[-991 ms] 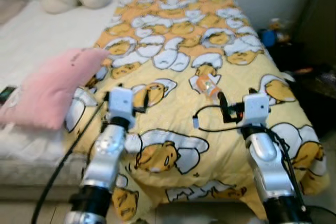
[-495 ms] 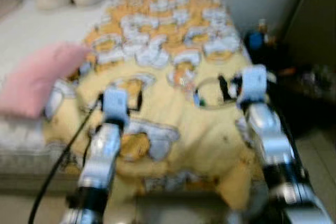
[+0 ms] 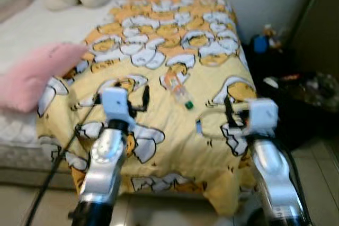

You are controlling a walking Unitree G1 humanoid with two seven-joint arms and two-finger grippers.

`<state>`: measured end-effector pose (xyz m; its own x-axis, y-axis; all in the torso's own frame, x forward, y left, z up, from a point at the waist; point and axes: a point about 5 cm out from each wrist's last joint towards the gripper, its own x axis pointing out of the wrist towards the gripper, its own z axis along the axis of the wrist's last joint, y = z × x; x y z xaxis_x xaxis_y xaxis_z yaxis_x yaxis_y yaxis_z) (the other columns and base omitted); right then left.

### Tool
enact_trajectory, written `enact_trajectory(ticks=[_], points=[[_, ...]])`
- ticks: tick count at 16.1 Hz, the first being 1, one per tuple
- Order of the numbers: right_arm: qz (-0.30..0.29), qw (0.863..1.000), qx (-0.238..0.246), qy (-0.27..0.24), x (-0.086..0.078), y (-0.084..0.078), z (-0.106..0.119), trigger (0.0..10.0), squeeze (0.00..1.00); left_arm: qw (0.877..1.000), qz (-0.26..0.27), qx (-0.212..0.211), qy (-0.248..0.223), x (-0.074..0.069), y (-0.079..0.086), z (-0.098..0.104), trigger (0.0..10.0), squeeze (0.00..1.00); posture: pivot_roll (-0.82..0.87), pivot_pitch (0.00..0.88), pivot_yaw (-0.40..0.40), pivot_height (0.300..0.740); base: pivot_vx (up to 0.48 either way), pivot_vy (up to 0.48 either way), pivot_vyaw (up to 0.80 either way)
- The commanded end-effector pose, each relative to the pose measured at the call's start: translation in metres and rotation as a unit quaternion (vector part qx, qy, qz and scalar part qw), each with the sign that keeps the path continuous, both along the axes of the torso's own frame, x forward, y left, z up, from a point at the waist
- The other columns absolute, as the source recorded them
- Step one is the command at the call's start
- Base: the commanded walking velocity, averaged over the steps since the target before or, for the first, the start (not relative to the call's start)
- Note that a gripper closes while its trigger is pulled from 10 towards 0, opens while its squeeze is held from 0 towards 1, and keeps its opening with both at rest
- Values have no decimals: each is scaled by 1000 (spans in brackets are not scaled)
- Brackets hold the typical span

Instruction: Clean up the room

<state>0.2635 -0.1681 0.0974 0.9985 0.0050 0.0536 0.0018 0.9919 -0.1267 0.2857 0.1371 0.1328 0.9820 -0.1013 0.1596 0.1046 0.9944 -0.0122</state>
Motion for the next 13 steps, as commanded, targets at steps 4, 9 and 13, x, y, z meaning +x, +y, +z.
enact_trajectory(ticks=[4, 9, 13], points=[[15, 1000, 6, 7, -2, 8, -3, 10000, 0, 999, 25, -5, 19, 2, 13, 5, 10000, 0, -117, 0, 95, 735, 480, 0, 0], [26, 1000, -11, -5, 27, 6, 22, 10000, 0, 997, 63, 35, 20, -4, 16, 6, 10000, 0, -108, 0, 90, 735, 457, 55, 0], [43, 999, -11, -21, 42, 9, 34, 10000, 0, 998, 47, 27, 37, 3, 13, 3, 10000, 0, -99, 0, 79, 735, 0, 240, 0]])
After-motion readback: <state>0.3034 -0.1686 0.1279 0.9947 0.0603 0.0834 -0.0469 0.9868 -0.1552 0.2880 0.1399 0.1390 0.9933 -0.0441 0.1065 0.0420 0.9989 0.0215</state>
